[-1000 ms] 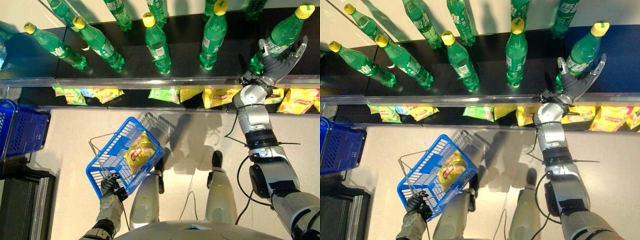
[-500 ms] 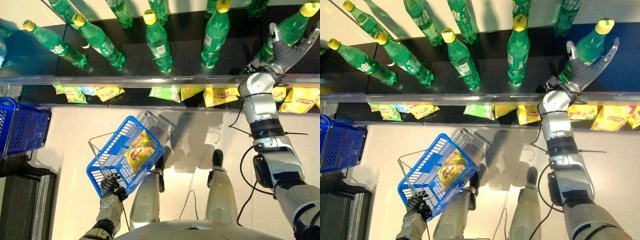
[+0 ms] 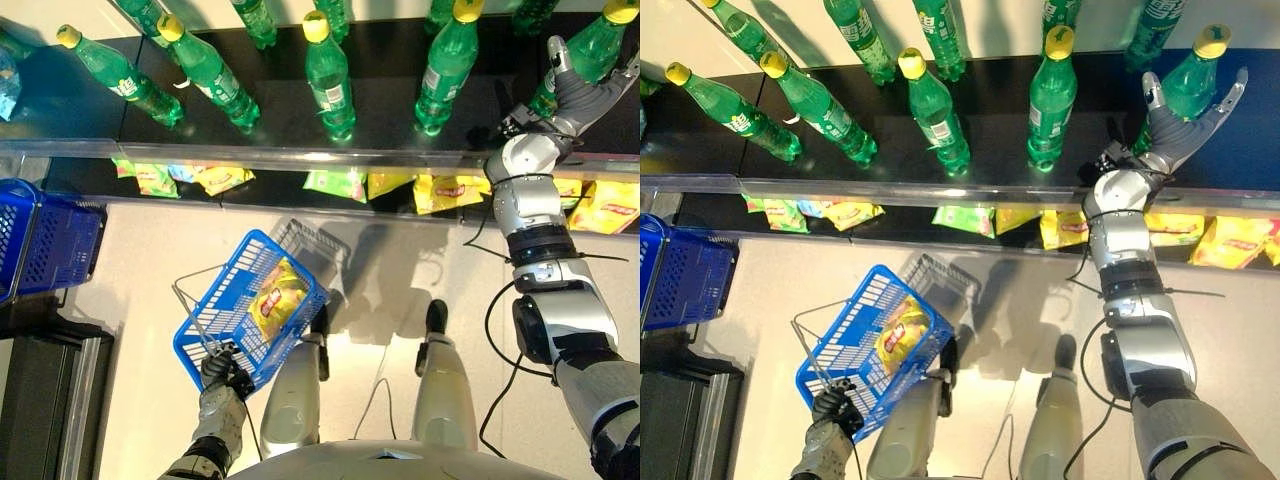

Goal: Pick up the snacks into the basket

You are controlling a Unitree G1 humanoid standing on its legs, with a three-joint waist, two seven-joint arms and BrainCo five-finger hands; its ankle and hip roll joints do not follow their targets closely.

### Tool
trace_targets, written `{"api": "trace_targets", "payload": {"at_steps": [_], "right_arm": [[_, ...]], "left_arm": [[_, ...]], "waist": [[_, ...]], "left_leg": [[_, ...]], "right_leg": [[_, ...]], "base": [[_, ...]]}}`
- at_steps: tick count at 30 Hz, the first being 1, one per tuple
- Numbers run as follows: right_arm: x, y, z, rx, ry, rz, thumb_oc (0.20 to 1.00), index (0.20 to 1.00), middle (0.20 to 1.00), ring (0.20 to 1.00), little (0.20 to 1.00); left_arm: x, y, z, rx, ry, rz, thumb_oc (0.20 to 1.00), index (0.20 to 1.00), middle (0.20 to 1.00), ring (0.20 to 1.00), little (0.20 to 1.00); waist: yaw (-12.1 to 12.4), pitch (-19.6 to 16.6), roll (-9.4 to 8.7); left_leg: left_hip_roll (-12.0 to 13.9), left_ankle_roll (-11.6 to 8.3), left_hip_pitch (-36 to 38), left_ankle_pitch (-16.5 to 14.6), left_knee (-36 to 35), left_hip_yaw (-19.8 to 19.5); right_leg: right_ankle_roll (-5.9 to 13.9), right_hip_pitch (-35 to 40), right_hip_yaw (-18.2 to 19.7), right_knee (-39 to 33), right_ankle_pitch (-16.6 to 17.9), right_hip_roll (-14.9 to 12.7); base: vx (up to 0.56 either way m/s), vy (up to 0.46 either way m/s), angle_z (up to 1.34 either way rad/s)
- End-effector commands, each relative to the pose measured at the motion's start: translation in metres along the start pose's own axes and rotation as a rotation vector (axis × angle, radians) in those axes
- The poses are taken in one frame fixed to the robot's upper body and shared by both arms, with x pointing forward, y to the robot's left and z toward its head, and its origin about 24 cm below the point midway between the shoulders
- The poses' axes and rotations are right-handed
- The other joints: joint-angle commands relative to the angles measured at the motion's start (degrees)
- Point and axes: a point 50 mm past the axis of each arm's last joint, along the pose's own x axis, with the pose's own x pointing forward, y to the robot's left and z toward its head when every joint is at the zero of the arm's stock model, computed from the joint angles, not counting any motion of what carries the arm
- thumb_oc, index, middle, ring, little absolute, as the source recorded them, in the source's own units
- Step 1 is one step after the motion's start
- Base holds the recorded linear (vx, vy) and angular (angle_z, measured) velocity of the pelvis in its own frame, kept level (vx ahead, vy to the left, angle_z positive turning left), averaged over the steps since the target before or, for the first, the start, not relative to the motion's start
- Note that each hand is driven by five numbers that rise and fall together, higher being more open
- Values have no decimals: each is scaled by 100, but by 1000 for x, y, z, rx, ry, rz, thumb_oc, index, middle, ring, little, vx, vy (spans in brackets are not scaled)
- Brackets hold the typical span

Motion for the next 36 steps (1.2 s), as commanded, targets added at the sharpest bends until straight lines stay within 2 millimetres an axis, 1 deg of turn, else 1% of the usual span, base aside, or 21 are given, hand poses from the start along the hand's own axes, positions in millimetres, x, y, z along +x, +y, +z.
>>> {"api": "trace_targets", "payload": {"at_steps": [1, 2, 3, 4, 17, 36], "right_arm": [[15, 13, 34, 63, -117, 25, 1000, 1000, 1000, 1000, 1000], [15, 13, 32, 51, -109, 25, 611, 611, 611, 611, 611], [15, 12, 30, 46, -103, 21, 533, 533, 533, 533, 533], [14, 11, 27, 39, -93, 19, 200, 200, 200, 200, 200], [15, 5, 19, 2, -77, -1, 200, 200, 200, 200, 200], [17, -3, 17, -14, -94, -24, 200, 200, 200, 200, 200]], "left_arm": [[7, 46, 21, 8, -84, 113, 200, 200, 200, 200, 200], [8, 46, 22, 6, -86, 116, 200, 200, 200, 200, 200], [8, 46, 22, 6, -85, 117, 200, 200, 200, 200, 200], [8, 48, 21, 4, -78, 126, 200, 200, 200, 200, 200], [9, 51, 23, -6, -81, 144, 200, 200, 200, 200, 200], [9, 52, 26, -7, -98, 138, 200, 200, 200, 200, 200]], "waist": [[111, -31, -191], [115, -29, -203], [116, -29, -203], [120, -30, -209], [97, -66, -194], [116, -77, -176]], "left_leg": [[-203, 328, -97, 55, 171, 17], [-202, 324, -96, 62, 164, 11], [-201, 323, -96, 60, 166, 8], [-198, 324, -109, 51, 180, 5], [-201, 320, -135, 45, 199, 14], [-219, 330, -176, 58, 209, -19]], "right_leg": [[-101, 135, 134, -17, 212, 156], [-103, 136, 127, -17, 210, 164], [-103, 139, 127, -14, 209, 165], [-106, 130, 131, -9, 209, 168], [-112, 95, 138, 26, 186, 180], [-104, 79, 125, 68, 161, 176]], "base": [[2, -9, 3], [0, 0, 0], [0, 0, 0], [0, 0, 0], [0, 0, 0], [1, 0, 0]]}}
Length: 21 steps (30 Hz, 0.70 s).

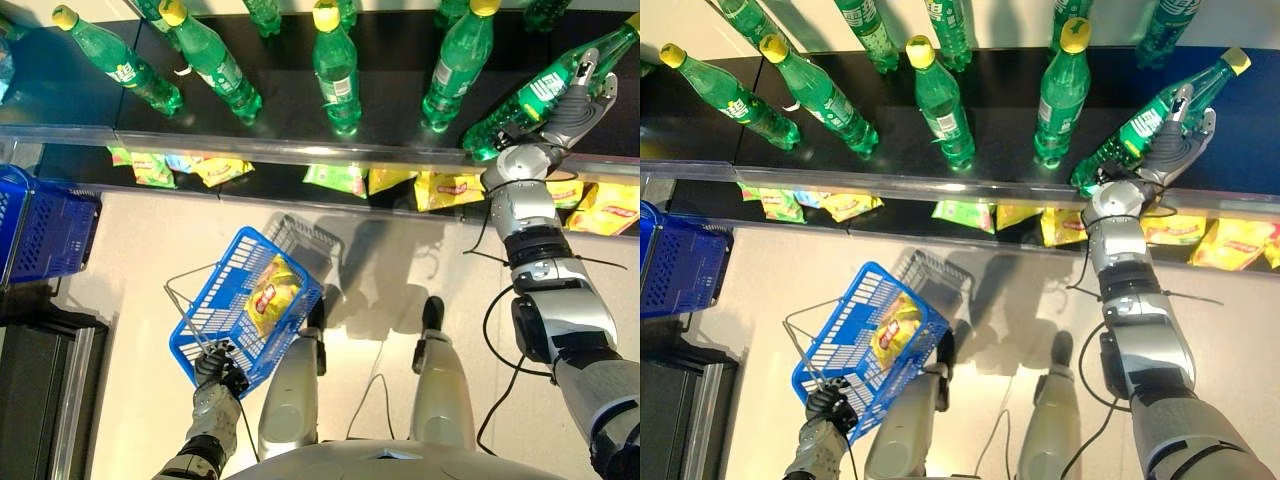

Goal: Pick up the snacks into the basket

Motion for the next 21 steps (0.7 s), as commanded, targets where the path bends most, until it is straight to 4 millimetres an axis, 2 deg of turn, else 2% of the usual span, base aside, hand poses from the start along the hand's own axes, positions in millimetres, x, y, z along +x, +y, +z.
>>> {"api": "trace_targets", "payload": {"at_steps": [1, 11, 16, 21], "right_arm": [[14, 1, 47, 107, -197, 0, 200, 200, 200, 200, 200], [3, -12, 55, 169, -272, 8, 200, 200, 200, 200, 200], [-11, -25, 65, 243, -346, 8, 200, 200, 200, 200, 200], [-26, -33, 67, 256, -393, 47, 200, 200, 200, 200, 200]], "left_arm": [[7, 43, 21, 6, -87, 119, 200, 200, 200, 200, 200], [7, 44, 23, -7, -95, 134, 200, 200, 200, 200, 200], [8, 43, 30, -16, -121, 131, 200, 200, 200, 200, 200], [9, 47, 35, -22, -137, 139, 200, 200, 200, 200, 200]], "waist": [[100, -166, -105], [20, -194, -141], [-71, -254, -170], [-124, -333, -225]], "left_leg": [[-213, 330, -85, 58, 170, 6], [-199, 337, -29, -25, 246, 58], [-178, 344, 17, -67, 287, 85], [-156, 345, 126, -88, 287, 112]], "right_leg": [[-105, 129, 126, 68, 161, 176], [-91, 111, 193, 158, 125, 188], [-90, 135, 233, 184, 95, 213], [-92, 209, 275, 185, 79, 231]], "base": [[0, 0, 0], [0, 0, 0], [0, 0, 0], [1, -4, -3]]}}
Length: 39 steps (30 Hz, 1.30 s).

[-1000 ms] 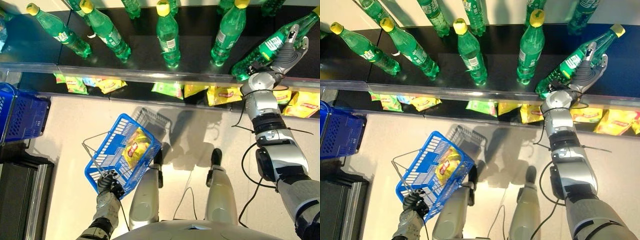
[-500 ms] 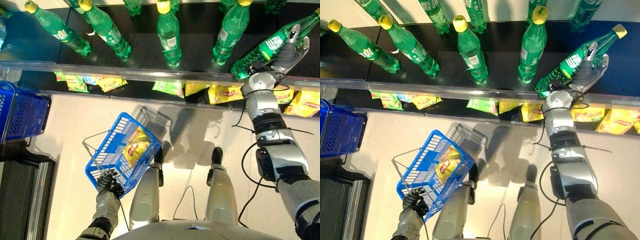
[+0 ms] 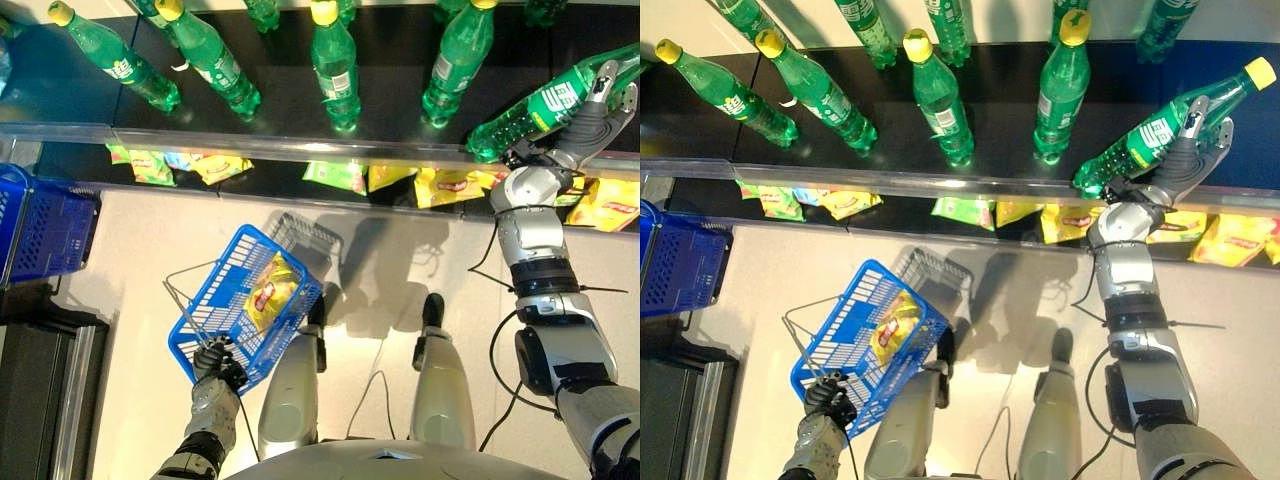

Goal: Pick up the snacks into the basket

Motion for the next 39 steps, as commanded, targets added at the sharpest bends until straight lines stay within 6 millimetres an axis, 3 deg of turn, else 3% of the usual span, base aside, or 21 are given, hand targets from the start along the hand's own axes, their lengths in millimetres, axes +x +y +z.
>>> {"api": "trace_targets", "payload": {"at_steps": [1, 14, 22, 39], "right_arm": [[7, 5, 61, 182, -291, 21, 200, 200, 200, 200, 200], [-24, -17, 56, 174, -314, 178, 200, 200, 200, 200, 200], [-51, -24, 46, 212, -239, 325, 200, 200, 200, 200, 200], [-112, 10, 42, 398, -48, 720, 200, 200, 200, 200, 200]], "left_arm": [[7, 52, 22, 35, -93, 157, 200, 200, 200, 200, 200], [8, 55, 40, 4, -161, 135, 200, 200, 200, 200, 200], [2, 49, 64, -41, -275, 52, 200, 200, 200, 200, 200], [-19, 34, 107, -13, -469, -138, 200, 200, 200, 200, 200]], "waist": [[-64, -433, -199], [-133, -625, -358], [-122, -730, -514], [161, -943, -706]], "left_leg": [[-152, 342, 14, -90, 217, 76], [-44, 308, 305, -90, 203, 9], [-1, 289, 549, -70, 135, -58], [-53, 303, 740, 95, -148, -317]], "right_leg": [[-88, 149, 190, 87, 74, 227], [-122, 493, 111, 54, 21, 304], [-121, 845, -6, -50, -1, 302], [-74, 1307, -412, -343, 54, 158]], "base": [[0, 0, 0], [-6, -10, 0], [-1, -1, 0], [-8, 1, 8]]}}
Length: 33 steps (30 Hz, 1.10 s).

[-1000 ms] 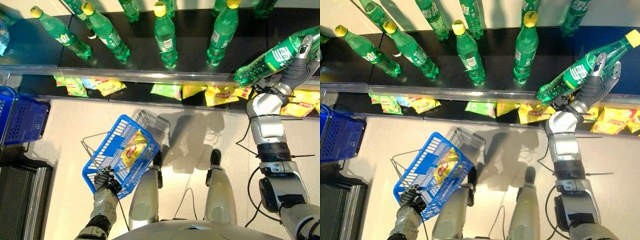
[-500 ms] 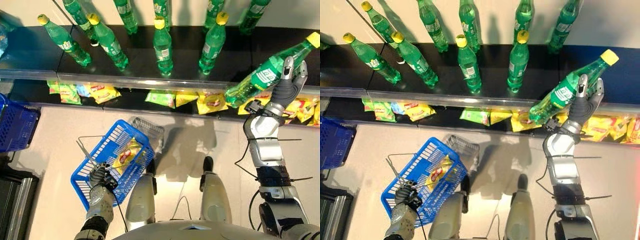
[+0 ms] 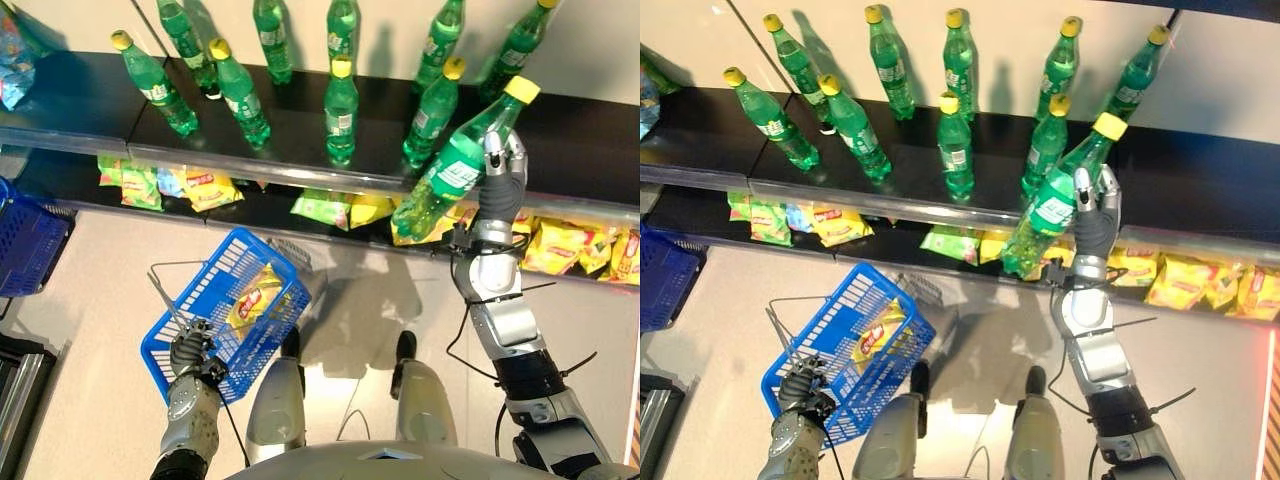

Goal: Pick up the snacks into the basket

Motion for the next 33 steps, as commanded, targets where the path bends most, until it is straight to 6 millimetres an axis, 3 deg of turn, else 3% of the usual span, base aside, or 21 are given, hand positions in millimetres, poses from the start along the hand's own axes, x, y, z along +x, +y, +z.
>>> {"api": "trace_targets", "payload": {"at_steps": [1, 6, 7, 23, 33], "right_arm": [[3, 19, 46, 209, -229, 61, 200, 200, 200, 200, 200], [2, 36, 45, 269, -205, 112, 200, 200, 200, 200, 200], [1, 51, 44, 316, -185, 168, 200, 200, 200, 200, 200], [-12, 113, 53, 472, -139, 397, 200, 200, 200, 200, 200], [-6, 154, 55, 466, -130, 455, 200, 200, 200, 200, 200]], "left_arm": [[7, 12, 70, 124, -298, -72, 200, 200, 200, 200, 200], [-1, 1, 84, 149, -354, -152, 200, 200, 200, 200, 200], [-6, -9, 93, 157, -393, -219, 200, 200, 200, 200, 200], [-42, -54, 115, 99, -465, -534, 200, 200, 200, 200, 200], [-59, -66, 134, 113, -542, -659, 200, 200, 200, 200, 200]], "waist": [[90, -693, -147], [221, -666, -160], [318, -627, -160], [691, -608, -253], [895, -556, -279]], "left_leg": [[-136, 324, -27, 131, -83, -48], [-175, 333, -95, 150, -53, -124], [-213, 323, -156, 174, -36, -190], [-268, 353, -243, 225, -100, -451], [-280, 356, -265, 261, -169, -489]], "right_leg": [[-33, 242, -76, -140, 98, 103], [-27, 283, -181, -139, 106, 51], [-25, 310, -261, -159, 117, 15], [0, 471, -568, -274, 144, -44], [-8, 453, -579, -282, 126, -52]], "base": [[-10, 6, 9], [-13, 6, 11], [-20, 5, 14], [8, -3, 16], [0, 0, 0]]}}
